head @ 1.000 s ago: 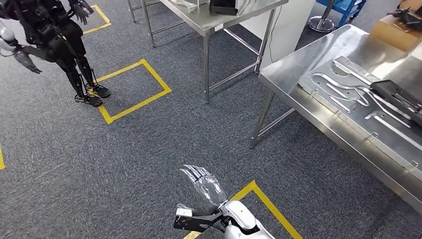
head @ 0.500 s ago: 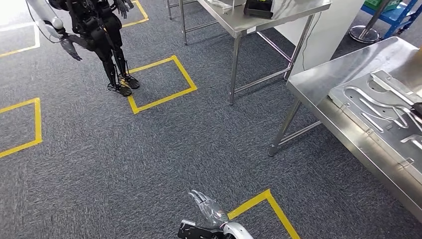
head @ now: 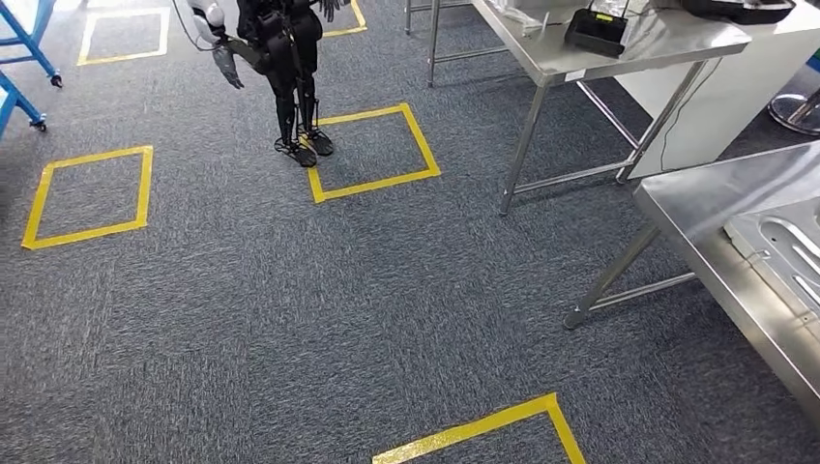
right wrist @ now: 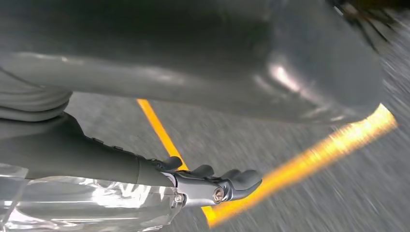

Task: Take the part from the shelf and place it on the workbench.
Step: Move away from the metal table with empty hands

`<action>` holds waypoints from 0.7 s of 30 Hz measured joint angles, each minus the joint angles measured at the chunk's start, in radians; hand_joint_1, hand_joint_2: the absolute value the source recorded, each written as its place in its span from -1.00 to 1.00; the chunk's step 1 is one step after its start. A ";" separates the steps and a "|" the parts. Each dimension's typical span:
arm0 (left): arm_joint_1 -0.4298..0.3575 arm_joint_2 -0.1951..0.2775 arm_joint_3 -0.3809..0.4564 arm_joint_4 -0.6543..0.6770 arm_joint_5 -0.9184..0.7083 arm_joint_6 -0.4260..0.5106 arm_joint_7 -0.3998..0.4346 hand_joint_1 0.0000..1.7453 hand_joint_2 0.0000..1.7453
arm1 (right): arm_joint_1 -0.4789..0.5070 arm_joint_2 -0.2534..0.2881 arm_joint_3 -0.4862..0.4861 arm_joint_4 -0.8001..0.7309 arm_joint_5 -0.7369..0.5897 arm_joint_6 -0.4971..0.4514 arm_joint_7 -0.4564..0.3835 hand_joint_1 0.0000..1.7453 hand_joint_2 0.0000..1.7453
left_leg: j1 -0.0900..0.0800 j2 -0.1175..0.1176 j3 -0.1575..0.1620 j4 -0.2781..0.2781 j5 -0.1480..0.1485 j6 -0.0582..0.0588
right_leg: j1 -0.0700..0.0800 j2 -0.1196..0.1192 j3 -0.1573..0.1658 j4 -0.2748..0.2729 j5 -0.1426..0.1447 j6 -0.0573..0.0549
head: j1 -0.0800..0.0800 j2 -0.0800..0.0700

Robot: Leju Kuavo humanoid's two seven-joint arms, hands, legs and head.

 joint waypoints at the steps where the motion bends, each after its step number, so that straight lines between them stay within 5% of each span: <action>1: -0.003 0.000 -0.002 0.000 -0.002 -0.002 0.002 -1.00 -1.00 | 0.005 -0.005 -0.006 0.009 -0.002 0.019 0.020 -1.00 -1.00 | 0.000 -0.009 -0.002 -0.001 0.002 0.004 | -0.002 0.031 -0.026 0.056 -0.033 0.003 | 0.000 0.000; 3: -0.009 0.000 -0.007 0.000 -0.003 -0.006 0.006 -1.00 -1.00 | 0.018 -0.015 -0.015 0.027 0.001 0.052 0.048 -1.00 -1.00 | -0.004 -0.034 -0.007 0.000 0.005 0.010 | -0.003 0.059 -0.095 0.195 -0.094 0.002 | 0.000 0.000; 5: -0.009 0.000 -0.009 0.000 -0.002 -0.007 0.009 -1.00 -1.00 | 0.029 -0.024 -0.018 0.040 0.012 0.071 0.066 -1.00 -1.00 | -0.008 -0.062 -0.010 0.001 0.007 0.011 | -0.002 0.065 -0.121 0.241 -0.089 -0.002 | 0.000 0.000; 9: -0.008 -0.001 -0.008 0.000 0.003 -0.006 0.011 -1.00 -1.00 | 0.032 -0.031 -0.021 0.051 0.031 0.078 0.086 -1.00 -1.00 | -0.011 -0.110 -0.012 0.007 0.010 0.004 | 0.001 0.120 -0.006 -0.001 0.032 -0.019 | 0.000 0.000; 12: -0.006 -0.002 -0.008 0.000 0.007 -0.004 0.011 -1.00 -1.00 | 0.027 -0.035 -0.025 0.055 0.041 0.079 0.096 -1.00 -1.00 | -0.010 -0.135 -0.017 0.003 0.017 -0.013 | 0.007 0.125 0.010 -0.042 0.042 -0.029 | 0.000 0.000; 13: -0.004 -0.002 -0.008 0.000 0.008 -0.004 0.010 -1.00 -1.00 | 0.025 -0.035 -0.025 0.055 0.044 0.079 0.098 -1.00 -1.00 | -0.009 -0.133 -0.019 0.004 0.017 -0.018 | 0.006 0.114 0.012 -0.047 0.046 -0.035 | 0.000 0.000; 15: 0.000 -0.001 -0.008 0.000 0.008 -0.003 0.010 -1.00 -1.00 | 0.026 -0.037 -0.026 0.056 0.048 0.079 0.102 -1.00 -1.00 | -0.011 -0.094 -0.040 0.045 -0.011 -0.025 | 0.002 0.089 0.016 -0.059 0.054 -0.048 | 0.000 0.000; 17: -0.001 -0.001 -0.008 0.000 0.009 -0.003 0.010 -1.00 -1.00 | 0.028 -0.039 -0.027 0.058 0.050 0.078 0.104 -1.00 -1.00 | -0.010 -0.044 -0.094 0.162 -0.078 -0.032 | 0.003 0.061 0.017 -0.064 0.056 -0.055 | 0.000 0.000; 19: 0.000 -0.001 -0.008 0.000 0.011 -0.003 0.010 -1.00 -1.00 | 0.031 -0.043 -0.028 0.061 0.051 0.078 0.105 -1.00 -1.00 | -0.006 -0.031 -0.147 0.283 -0.129 -0.039 | 0.005 0.031 0.015 -0.063 0.055 -0.057 | 0.000 0.000; 21: 0.005 -0.001 -0.008 0.000 0.012 -0.003 0.010 -1.00 -1.00 | 0.032 -0.047 -0.028 0.064 0.052 0.077 0.105 -1.00 -1.00 | -0.002 -0.023 -0.138 0.284 -0.115 -0.045 | 0.005 0.003 0.014 -0.061 0.053 -0.055 | 0.000 0.000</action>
